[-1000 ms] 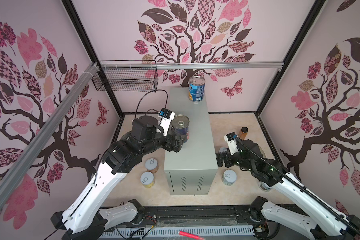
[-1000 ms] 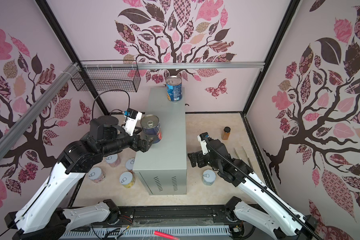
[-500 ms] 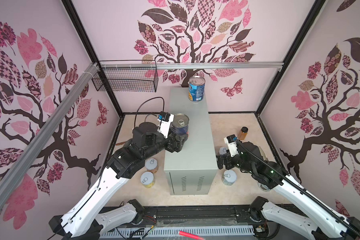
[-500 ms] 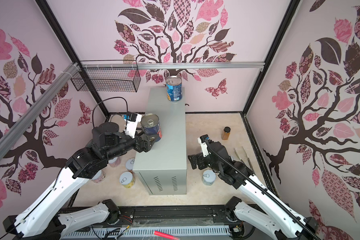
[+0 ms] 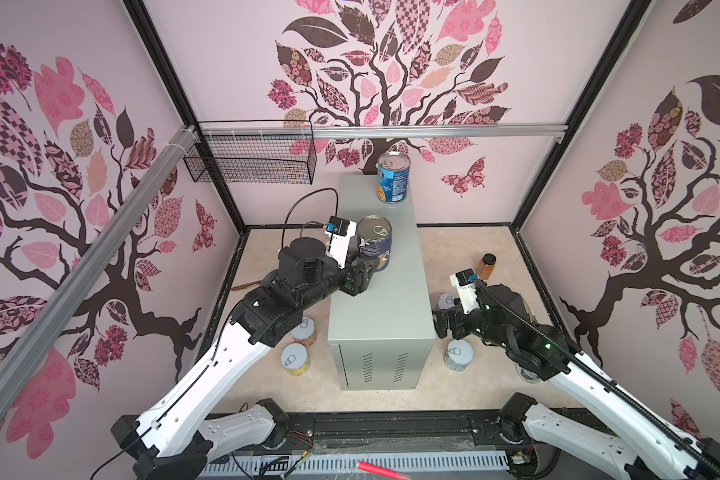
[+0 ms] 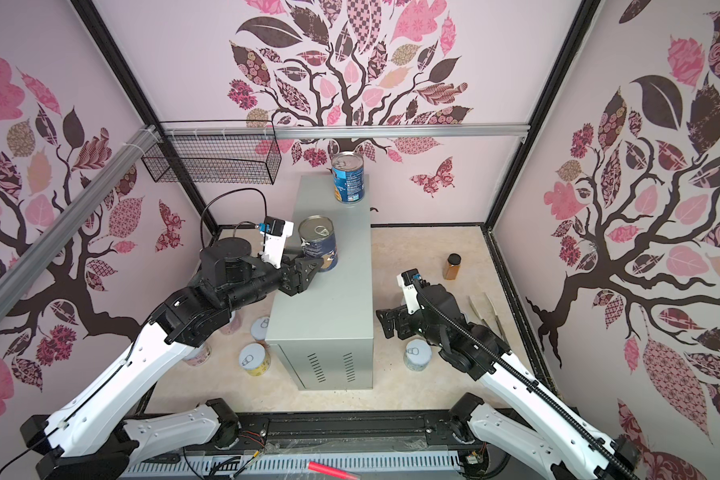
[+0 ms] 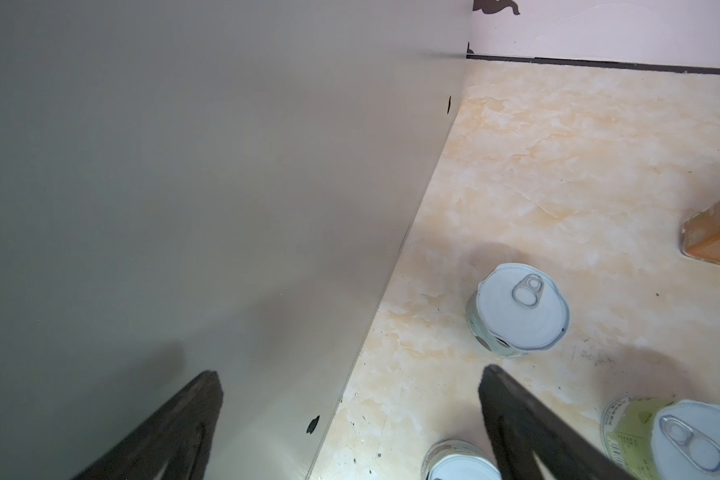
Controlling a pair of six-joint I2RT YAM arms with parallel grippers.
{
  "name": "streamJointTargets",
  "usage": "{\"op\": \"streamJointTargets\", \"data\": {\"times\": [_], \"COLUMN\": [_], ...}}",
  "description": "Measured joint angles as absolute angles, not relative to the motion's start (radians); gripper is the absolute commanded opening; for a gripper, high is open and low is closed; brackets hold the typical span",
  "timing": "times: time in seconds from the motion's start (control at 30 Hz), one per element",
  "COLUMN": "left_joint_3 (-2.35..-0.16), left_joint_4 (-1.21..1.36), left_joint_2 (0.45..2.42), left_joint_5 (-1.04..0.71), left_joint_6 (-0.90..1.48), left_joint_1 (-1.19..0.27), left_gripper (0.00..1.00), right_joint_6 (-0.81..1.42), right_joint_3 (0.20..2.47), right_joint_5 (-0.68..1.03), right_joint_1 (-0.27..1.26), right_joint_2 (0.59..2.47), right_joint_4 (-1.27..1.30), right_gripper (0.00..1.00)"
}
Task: Place and organize the canned foods onto the counter
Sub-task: 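Carry the dark navy can with the left gripper over the cabinet top, then set the dark navy can beside the blue-labelled can with the left gripper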
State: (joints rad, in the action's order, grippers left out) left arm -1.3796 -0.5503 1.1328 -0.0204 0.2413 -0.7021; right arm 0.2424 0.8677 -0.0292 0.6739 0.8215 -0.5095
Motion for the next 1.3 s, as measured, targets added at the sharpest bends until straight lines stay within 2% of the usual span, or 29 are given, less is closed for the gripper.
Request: {"op": "streamJointTargets", "data": {"times": [0.07,0.13,0.4,0.6,0.83,1.03,1.3], "left_joint_3": [-1.382,-1.385,-1.385,-1.384,-1.384,-1.384,-1.449], "left_joint_4": [-0.542,-0.541,-0.501,-0.432,-0.37,-0.291,-0.239], "left_joint_2": [1.144,1.161,1.191,1.2,1.221,1.266,1.372], "left_joint_5": [-0.02,-0.021,-0.003,0.019,0.019,-0.018,0.001], "left_joint_6": [0.239,0.241,0.234,0.228,0.206,0.21,0.184], "left_joint_1": [-0.702,-0.702,-0.702,-0.702,-0.686,-0.612,-0.562], "left_gripper": [0.82,0.9,0.93,0.9,0.79,0.67,0.6], "right_joint_6": [0.243,0.243,0.243,0.243,0.243,0.244,0.246], "right_joint_3": [0.864,0.861,0.857,0.857,0.857,0.846,0.84], "right_joint_5": [-0.029,-0.029,-0.026,-0.007,0.02,0.03,0.042], "right_joint_1": [0.674,0.674,0.674,0.674,0.674,0.674,0.674], "right_joint_2": [0.815,0.811,0.804,0.804,0.801,0.796,0.797], "right_joint_4": [-0.505,-0.504,-0.504,-0.503,-0.493,-0.482,-0.474], "right_gripper": [1.0,1.0,1.0,1.0,1.0,1.0,1.0]}}
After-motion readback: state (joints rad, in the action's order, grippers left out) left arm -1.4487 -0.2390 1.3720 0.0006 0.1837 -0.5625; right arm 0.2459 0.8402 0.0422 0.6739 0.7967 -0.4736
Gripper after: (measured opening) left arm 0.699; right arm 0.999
